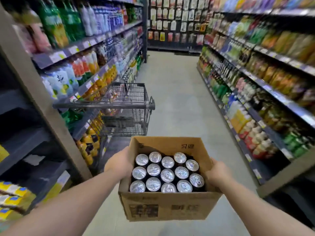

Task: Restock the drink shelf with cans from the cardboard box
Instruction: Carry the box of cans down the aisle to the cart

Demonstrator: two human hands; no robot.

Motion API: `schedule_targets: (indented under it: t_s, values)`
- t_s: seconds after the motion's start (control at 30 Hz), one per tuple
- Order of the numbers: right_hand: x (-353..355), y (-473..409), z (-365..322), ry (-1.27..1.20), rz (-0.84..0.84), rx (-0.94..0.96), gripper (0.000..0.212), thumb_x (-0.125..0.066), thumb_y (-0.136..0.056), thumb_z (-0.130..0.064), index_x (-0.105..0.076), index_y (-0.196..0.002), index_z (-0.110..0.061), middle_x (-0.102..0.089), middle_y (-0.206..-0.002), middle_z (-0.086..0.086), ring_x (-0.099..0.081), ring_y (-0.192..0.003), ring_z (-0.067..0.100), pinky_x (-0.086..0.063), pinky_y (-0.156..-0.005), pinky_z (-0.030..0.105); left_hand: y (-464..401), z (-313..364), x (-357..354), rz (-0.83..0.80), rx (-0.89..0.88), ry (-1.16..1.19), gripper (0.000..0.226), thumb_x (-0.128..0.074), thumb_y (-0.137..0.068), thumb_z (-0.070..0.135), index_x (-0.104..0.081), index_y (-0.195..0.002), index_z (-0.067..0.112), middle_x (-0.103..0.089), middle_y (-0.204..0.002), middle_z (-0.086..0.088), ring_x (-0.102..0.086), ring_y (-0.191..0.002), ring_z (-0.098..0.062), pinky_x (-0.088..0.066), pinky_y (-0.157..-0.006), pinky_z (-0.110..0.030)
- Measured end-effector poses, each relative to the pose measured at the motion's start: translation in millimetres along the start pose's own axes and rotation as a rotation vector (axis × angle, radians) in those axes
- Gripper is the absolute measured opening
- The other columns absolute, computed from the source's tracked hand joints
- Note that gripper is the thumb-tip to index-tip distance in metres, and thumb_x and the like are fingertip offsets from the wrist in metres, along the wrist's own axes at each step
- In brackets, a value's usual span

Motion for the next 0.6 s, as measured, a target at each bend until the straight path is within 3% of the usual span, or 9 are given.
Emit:
schedule_targets:
  t_s: [0.1, 0.27, 0.37, 0.47, 0.6]
  values:
    - [48.4, -42.0, 9.9, 0.033, 0.043, -0.05, 0.01, -0.061, -0.082, -0.038, -0.06, -0.085, -0.028, -0.067, -0.082, -0.003, -0.06, -0.071, 0.019, -0.044, -0.062, 0.029, -52.0, 57.5, -17.2, -0.02, -0.058, 0.018, 0.042, -0.057, -0.071, 0.038, -0.047, -0.112, 0.038, -0.067, -0.109, 0.003, -0.064, -0.103, -0.027, -0.05, -0.08, -0.036]
    - [117.5, -123.0, 13.7, 0.097, 0.147, -0.12, 0.012, -0.057, -0.081, -0.038, -0.064, -0.087, -0.029, -0.069, -0.087, -0.001, -0.064, -0.083, 0.024, -0.051, -0.073, 0.033, -156.8, 151.8, -42.4, -0.066, -0.142, 0.031, 0.033, -0.054, -0.077, 0.036, -0.054, -0.11, 0.034, -0.067, -0.106, 0.002, -0.064, -0.1, -0.027, -0.051, -0.08, -0.035]
    - [152.3, -172.2, 3.9, 0.121, 0.175, -0.161, 0.005, -0.057, -0.086, -0.03, -0.054, -0.086, -0.034, -0.057, -0.073, -0.01, -0.057, -0.077, 0.021, -0.044, -0.07, 0.031, -224.2, 200.9, -50.1, -0.095, -0.203, 0.068, 0.028, -0.056, -0.08, 0.04, -0.057, -0.107, 0.034, -0.068, -0.104, 0.004, -0.064, -0.097, -0.026, -0.05, -0.079, -0.032]
    - [183.7, -228.5, -7.4, 0.169, 0.193, -0.212, 0.005, -0.056, -0.087, -0.027, -0.052, -0.086, -0.031, -0.054, -0.076, -0.007, -0.053, -0.08, 0.022, -0.042, -0.071, 0.031, -286.6, 245.1, -44.2, -0.116, -0.238, 0.133, 0.026, -0.056, -0.076, 0.046, -0.058, -0.1, 0.035, -0.069, -0.098, 0.006, -0.064, -0.09, -0.025, -0.053, -0.081, -0.035]
    - [219.1, -334.9, -10.6, 0.223, 0.219, -0.264, 0.039, -0.055, -0.073, -0.024, -0.061, -0.11, -0.031, -0.068, -0.102, 0.001, -0.064, -0.09, 0.025, -0.057, -0.077, 0.038, -362.6, 295.9, -16.9, -0.108, -0.252, 0.13, 0.02, -0.056, -0.078, 0.037, -0.06, -0.097, 0.031, -0.067, -0.089, 0.007, -0.062, -0.083, -0.024, -0.049, -0.073, -0.03]
Point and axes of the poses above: each hand's wrist, its own y-axis away from the middle knuckle, its own x-axis out of the back of the hand, z = x × y, the point moved 3 cm from there along -y, towards the middle knuckle
